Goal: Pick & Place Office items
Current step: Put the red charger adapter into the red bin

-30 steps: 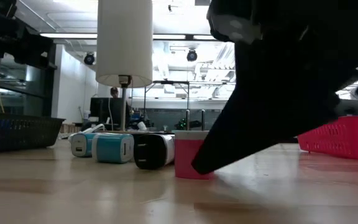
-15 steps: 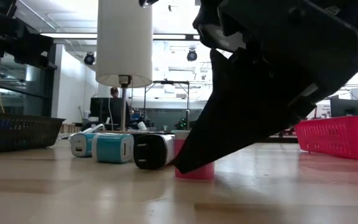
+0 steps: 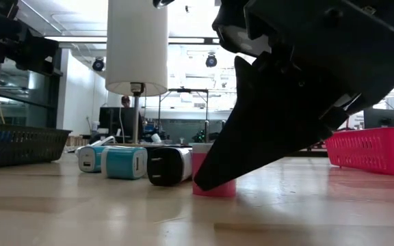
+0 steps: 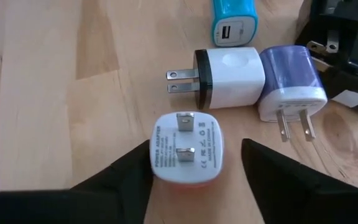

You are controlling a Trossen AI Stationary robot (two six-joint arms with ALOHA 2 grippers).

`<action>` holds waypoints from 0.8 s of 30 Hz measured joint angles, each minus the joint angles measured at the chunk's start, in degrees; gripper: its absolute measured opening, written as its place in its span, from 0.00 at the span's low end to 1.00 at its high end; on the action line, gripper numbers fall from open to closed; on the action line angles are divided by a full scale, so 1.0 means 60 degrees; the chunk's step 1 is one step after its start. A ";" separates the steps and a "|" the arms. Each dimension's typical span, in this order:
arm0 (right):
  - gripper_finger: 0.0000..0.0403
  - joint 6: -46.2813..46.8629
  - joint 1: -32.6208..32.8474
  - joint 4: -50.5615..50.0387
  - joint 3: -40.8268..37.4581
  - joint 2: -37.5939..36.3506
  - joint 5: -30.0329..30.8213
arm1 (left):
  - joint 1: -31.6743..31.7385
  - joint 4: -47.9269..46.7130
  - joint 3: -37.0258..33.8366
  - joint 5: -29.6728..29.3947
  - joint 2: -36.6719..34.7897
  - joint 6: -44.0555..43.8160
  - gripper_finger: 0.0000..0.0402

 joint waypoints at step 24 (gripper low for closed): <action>0.30 -0.0213 0.0266 -0.0795 -0.0011 -0.1123 0.0964 | 0.0000 0.0054 0.0002 -0.0002 -0.0003 0.0000 0.58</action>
